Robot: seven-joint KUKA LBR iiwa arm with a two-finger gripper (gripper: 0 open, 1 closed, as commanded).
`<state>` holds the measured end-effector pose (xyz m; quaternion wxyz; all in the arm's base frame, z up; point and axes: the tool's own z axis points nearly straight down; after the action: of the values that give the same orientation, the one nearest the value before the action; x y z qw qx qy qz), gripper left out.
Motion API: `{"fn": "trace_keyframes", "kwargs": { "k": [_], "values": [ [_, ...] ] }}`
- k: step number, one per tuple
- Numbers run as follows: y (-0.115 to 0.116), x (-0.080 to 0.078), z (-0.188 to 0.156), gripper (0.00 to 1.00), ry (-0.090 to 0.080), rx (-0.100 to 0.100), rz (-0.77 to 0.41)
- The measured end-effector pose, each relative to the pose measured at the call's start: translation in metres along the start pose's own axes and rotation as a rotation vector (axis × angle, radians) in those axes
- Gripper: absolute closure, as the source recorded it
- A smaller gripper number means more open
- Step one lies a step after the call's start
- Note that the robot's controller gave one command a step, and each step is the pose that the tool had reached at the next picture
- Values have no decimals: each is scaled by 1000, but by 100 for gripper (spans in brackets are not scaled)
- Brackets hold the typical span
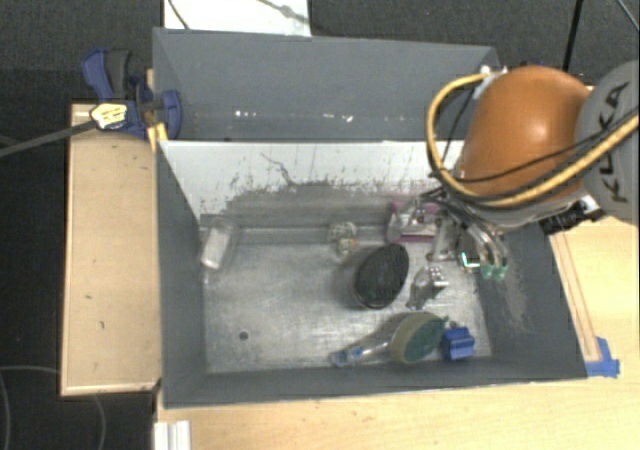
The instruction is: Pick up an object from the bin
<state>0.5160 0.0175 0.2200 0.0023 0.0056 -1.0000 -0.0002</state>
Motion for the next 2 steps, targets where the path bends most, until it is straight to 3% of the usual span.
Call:
{"fn": "trace_keyframes", "kwargs": {
  "k": [1, 2],
  "values": [
    [-42, -13, -62, 0, -13, 3, -134],
    [-53, -36, -19, 0, -5, 1, -281]
  ]
}}
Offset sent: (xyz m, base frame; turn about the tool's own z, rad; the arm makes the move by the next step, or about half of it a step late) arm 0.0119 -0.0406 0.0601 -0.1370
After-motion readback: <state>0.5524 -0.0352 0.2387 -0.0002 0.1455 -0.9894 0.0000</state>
